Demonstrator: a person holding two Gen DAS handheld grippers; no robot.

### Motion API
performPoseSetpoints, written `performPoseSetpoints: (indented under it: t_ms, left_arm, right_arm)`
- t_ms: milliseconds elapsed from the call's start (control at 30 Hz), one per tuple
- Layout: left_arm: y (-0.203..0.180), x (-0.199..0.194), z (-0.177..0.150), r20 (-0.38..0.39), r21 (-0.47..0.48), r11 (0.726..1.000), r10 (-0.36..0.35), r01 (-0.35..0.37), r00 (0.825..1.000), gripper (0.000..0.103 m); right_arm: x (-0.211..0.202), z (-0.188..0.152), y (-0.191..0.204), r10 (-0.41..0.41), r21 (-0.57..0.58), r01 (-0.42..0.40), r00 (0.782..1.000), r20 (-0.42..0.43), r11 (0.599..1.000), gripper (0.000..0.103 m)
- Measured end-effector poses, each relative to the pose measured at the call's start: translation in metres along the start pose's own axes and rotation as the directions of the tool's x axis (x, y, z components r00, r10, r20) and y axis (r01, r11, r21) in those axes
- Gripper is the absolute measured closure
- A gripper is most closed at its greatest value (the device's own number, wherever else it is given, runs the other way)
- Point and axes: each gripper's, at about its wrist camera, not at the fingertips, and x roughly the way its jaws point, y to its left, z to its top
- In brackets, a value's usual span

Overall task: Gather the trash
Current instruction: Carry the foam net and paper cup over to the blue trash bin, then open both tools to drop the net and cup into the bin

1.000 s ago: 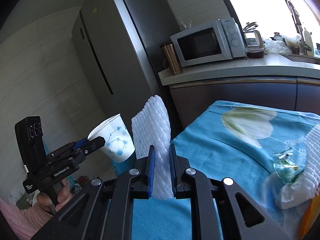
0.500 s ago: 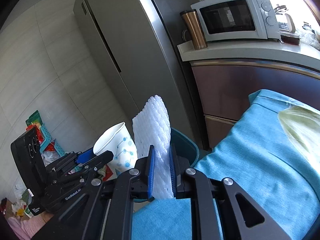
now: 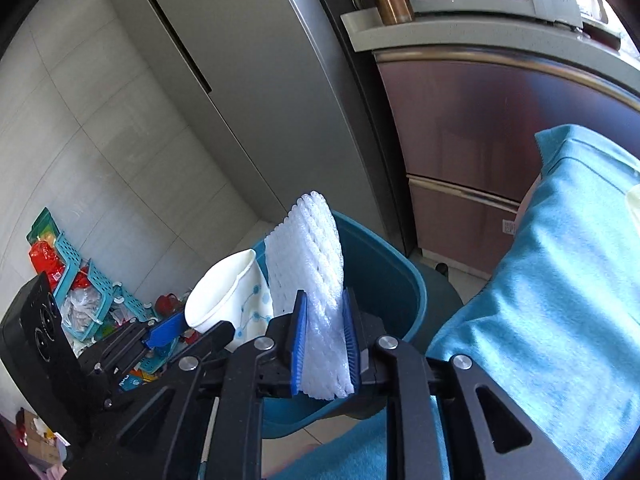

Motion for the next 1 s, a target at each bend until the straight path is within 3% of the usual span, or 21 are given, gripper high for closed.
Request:
performPoseSetpoints:
  t_ms: [133, 400, 600, 833, 1000]
  left_arm:
    - [0.002, 0.01, -0.002, -0.022, -0.013, 1.0, 0.002, -0.002, 1.0, 0.062]
    - [0.003, 0.013, -0.006, -0.016, -0.038, 0.999, 0.011, -0.012, 1.0, 0.06]
    - [-0.007, -0.009, -0.007, 0.035, -0.013, 1.0, 0.0, 0.0, 0.999, 0.056]
    - [-0.037, -0.055, -0.005, 0.141, 0.043, 0.996, -0.084, 0.079, 0.986, 0.04]
    - [-0.072, -0.083, -0.004, 0.183, 0.105, 0.979, -0.192, 0.175, 0.964, 0.033]
  right_arm:
    - [0.004, -0.001, 0.0, -0.003, 0.012, 0.003, 1.0, -0.016, 1.0, 0.067]
    - [-0.009, -0.01, -0.002, -0.003, 0.006, 0.003, 1.0, 0.016, 1.0, 0.065]
    - [-0.041, -0.028, -0.001, -0.016, -0.036, 0.019, 0.997, 0.073, 0.999, 0.065]
    - [-0.11, -0.064, -0.003, -0.032, -0.083, 0.049, 0.982, 0.187, 0.995, 0.06]
    - [-0.164, -0.096, -0.019, -0.111, -0.063, 0.132, 0.958, 0.265, 0.989, 0.058]
